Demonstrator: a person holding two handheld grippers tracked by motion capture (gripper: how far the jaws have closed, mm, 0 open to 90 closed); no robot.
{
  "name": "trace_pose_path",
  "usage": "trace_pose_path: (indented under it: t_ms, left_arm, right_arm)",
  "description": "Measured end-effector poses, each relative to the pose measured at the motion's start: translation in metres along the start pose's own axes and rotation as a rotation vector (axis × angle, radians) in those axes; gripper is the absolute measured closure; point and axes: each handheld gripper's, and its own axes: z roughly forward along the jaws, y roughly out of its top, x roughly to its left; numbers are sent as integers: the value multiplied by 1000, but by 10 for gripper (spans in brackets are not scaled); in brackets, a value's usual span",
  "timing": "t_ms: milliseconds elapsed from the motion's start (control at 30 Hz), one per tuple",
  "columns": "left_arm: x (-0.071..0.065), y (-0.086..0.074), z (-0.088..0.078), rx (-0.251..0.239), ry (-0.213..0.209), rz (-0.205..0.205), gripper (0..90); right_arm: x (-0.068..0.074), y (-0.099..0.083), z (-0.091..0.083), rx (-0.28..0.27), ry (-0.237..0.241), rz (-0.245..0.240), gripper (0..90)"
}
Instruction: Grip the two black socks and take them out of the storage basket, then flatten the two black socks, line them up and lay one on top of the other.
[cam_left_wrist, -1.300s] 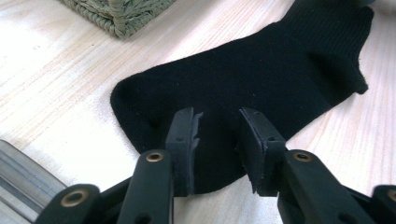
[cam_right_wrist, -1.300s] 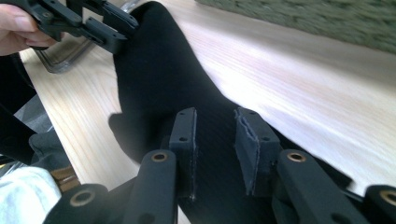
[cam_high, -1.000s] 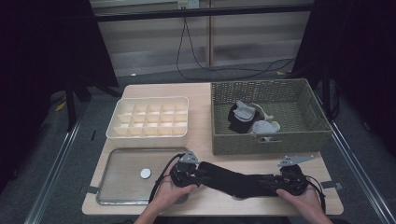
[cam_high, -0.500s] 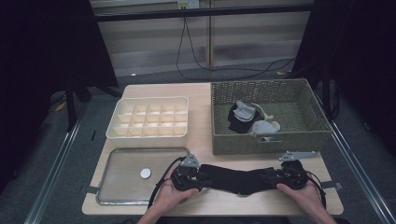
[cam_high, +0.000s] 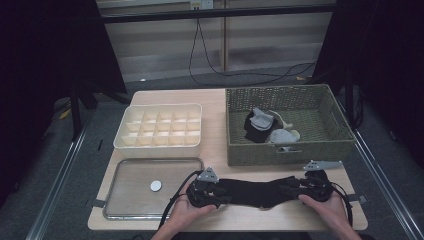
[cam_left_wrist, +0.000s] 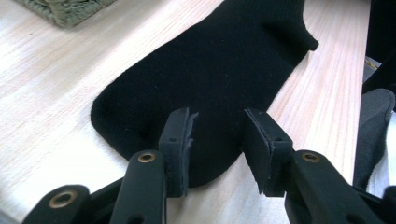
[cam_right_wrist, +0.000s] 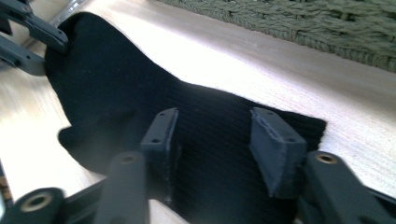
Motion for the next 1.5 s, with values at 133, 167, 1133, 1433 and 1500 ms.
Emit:
trace_pose_path:
  t_ms: [133, 167, 1133, 1433, 1500]
  left_arm:
    - [1, 0, -1, -6, -4, -5, 616]
    - [1, 0, -2, -9, 3, -7, 610]
    - [16, -26, -69, -142, 62, -130, 328]
    - [16, -29, -73, -146, 63, -120, 253]
    - [19, -32, -74, -148, 73, -130, 235]
  right_arm:
    - [2, 3, -2, 14, -5, -1, 431]
    - [3, 3, -3, 5, -5, 3, 409]
    - [33, 43, -17, -109, 86, -51, 461]
    - [49, 73, -25, -140, 137, -94, 490]
    - [49, 83, -30, -157, 140, -102, 490]
